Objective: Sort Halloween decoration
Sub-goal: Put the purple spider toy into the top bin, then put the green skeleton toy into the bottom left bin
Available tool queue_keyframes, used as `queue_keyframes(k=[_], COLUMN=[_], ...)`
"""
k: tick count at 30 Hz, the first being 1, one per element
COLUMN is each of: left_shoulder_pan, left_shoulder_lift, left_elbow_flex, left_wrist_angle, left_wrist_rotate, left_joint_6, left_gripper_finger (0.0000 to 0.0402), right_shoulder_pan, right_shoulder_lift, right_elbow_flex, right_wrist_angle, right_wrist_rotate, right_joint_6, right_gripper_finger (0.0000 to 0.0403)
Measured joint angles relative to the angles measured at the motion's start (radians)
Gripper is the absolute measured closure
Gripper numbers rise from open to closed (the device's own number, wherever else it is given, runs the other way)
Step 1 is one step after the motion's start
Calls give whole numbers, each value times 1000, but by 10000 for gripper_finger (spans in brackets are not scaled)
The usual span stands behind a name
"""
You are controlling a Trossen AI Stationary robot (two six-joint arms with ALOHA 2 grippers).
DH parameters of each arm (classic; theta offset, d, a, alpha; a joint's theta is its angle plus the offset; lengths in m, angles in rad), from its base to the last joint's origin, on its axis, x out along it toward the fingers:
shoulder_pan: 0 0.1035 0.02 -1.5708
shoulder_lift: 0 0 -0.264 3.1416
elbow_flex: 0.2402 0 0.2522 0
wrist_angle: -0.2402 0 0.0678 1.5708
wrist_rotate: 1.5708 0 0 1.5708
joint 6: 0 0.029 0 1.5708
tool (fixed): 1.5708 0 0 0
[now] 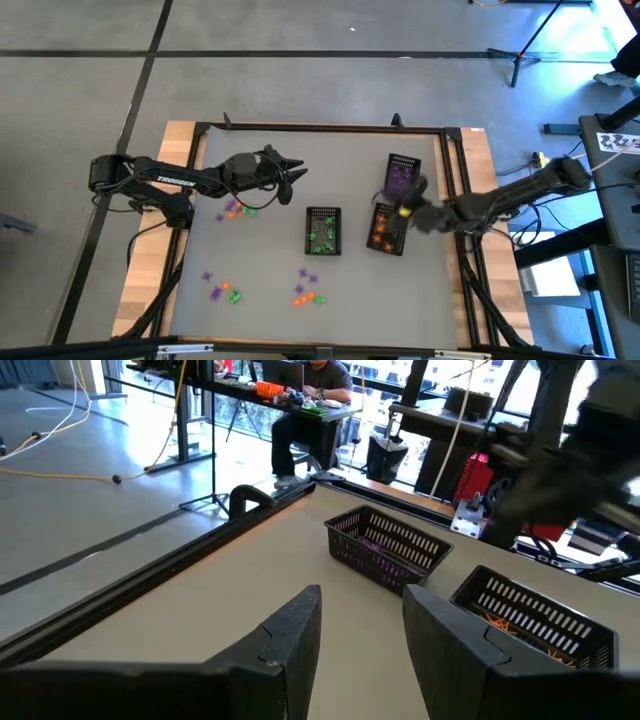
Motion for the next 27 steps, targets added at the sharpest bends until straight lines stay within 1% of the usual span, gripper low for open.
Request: queue_keyframes(k=[3, 6, 8, 10, 13, 16, 18, 20, 22, 24, 27], left_shoulder_pan=[0, 0, 0, 0, 0, 0, 0, 0, 0, 0, 0], left_shoulder_lift=[0, 0, 0, 0, 0, 0, 0, 0, 0, 0, 0], left_elbow_flex=[0, 0, 0, 0, 0, 0, 0, 0, 0, 0, 0], left_wrist_angle=[0, 0, 0, 0, 0, 0, 0, 0, 0, 0, 0], left_wrist_rotate=[0, 0, 0, 0, 0, 0, 0, 0, 0, 0, 0], left_joint_6=[0, 0, 0, 0, 0, 0, 0, 0, 0, 0, 0], left_gripper_finger=[266, 266, 266, 266, 266, 266, 266, 266, 266, 266, 266], right_shoulder_pan=[-98, -188, -239, -279, -312, -314, -310, -297, -272, -231, -140], right_shoulder_lift=[-112, -182, -205, -207, -206, -206, -206, -200, -183, -161, -108], right_elbow_flex=[-72, -105, -107, -107, -107, -107, -107, -107, -107, -107, -107], right_wrist_angle=[1, -42, -91, -116, -127, -76, 10, 112, 199, 281, 423], right_wrist_rotate=[-2, -70, -109, -121, -158, -250, -346, -452, -517, -550, -564], right_joint_6=[22, 37, 78, 117, 136, 133, 115, 86, 76, 77, 67], right_gripper_finger=[401, 390, 368, 342, 303, 273, 261, 255, 254, 255, 257])
